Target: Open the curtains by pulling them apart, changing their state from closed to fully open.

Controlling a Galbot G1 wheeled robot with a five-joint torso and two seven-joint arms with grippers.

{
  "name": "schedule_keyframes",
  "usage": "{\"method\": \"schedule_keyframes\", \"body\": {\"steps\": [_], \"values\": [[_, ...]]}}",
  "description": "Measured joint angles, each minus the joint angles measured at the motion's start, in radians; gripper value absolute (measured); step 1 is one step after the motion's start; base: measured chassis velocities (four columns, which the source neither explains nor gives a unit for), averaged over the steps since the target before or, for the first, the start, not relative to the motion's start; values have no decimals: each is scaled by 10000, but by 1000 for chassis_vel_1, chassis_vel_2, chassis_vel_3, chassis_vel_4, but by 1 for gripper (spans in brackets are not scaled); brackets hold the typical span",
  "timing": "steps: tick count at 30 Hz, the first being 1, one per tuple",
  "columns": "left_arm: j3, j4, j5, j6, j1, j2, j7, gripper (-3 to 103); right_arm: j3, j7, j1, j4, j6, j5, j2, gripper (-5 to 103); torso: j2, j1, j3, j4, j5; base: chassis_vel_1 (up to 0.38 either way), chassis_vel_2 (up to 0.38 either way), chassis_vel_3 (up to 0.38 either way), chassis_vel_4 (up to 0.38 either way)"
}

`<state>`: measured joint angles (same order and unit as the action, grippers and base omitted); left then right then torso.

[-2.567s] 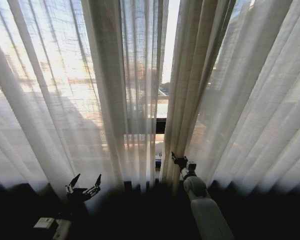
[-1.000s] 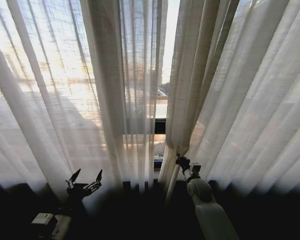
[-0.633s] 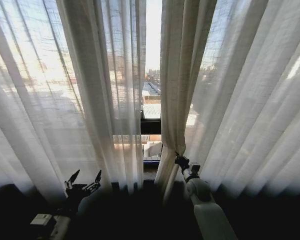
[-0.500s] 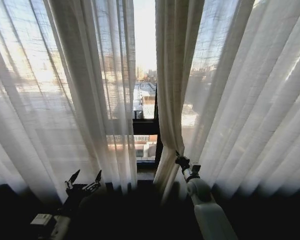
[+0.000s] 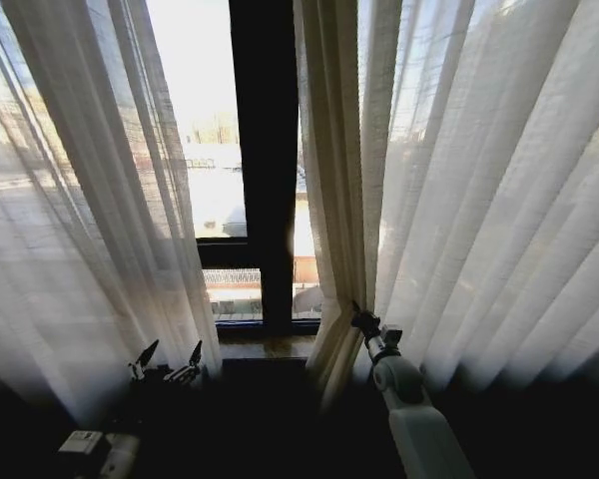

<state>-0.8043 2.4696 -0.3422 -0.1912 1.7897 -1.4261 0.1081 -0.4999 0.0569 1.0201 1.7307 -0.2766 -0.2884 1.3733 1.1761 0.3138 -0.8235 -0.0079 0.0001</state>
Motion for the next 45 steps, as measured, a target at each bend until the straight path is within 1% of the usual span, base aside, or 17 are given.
{"method": "schedule_keyframes", "body": {"steps": [3,11,14,15,17,19,22,27,31,34,41,45], "values": [[-8,29,2,5,28,-15,0,100,-61,-1,7,10,1,-2,-9,0,0,0,-1,4,1,-314,-348,330,356],[45,127,64,9,82,-62,6,100,-237,-13,97,103,4,-76,-76,0,0,1,0,4,-1,-344,-329,363,343],[58,145,86,9,95,-66,11,100,-284,-19,119,110,6,-99,-98,0,-1,1,-1,2,6,-363,-350,359,365],[58,144,88,9,96,-66,11,100,-291,-21,120,109,6,-103,-102,0,0,1,0,3,2,-377,-384,383,374],[57,145,89,9,97,-65,12,100,-302,-21,120,110,6,-106,-105,0,0,1,0,2,-3,-369,-384,376,379],[52,145,91,9,100,-64,12,100,-302,-25,119,110,6,-113,-105,0,0,1,0,5,0,-333,-367,345,364],[58,145,93,9,100,-64,14,100,-300,-27,113,118,7,-114,-103,0,0,1,0,1,4,-329,-356,316,341],[72,144,97,9,99,-70,15,100,-265,-27,92,123,7,-114,-89,0,0,2,0,3,-1,-355,-355,369,358],[75,141,104,9,130,-94,16,100,-233,-29,98,127,7,-114,-88,0,-1,1,-1,4,5,-364,-342,346,350],[74,139,110,20,158,-119,18,100,-229,-31,101,130,6,-112,-92,0,-1,2,-1,2,-1,-366,-357,357,363],[78,140,133,65,188,-153,23,100,-234,-40,125,188,6,-107,-109,0,-1,1,-1,3,4,-356,-340,360,353],[105,140,156,67,175,-154,24,100,-281,-53,171,207,7,-103,-125,0,0,1,0,2,-1,-354,-349,368,341]]}}
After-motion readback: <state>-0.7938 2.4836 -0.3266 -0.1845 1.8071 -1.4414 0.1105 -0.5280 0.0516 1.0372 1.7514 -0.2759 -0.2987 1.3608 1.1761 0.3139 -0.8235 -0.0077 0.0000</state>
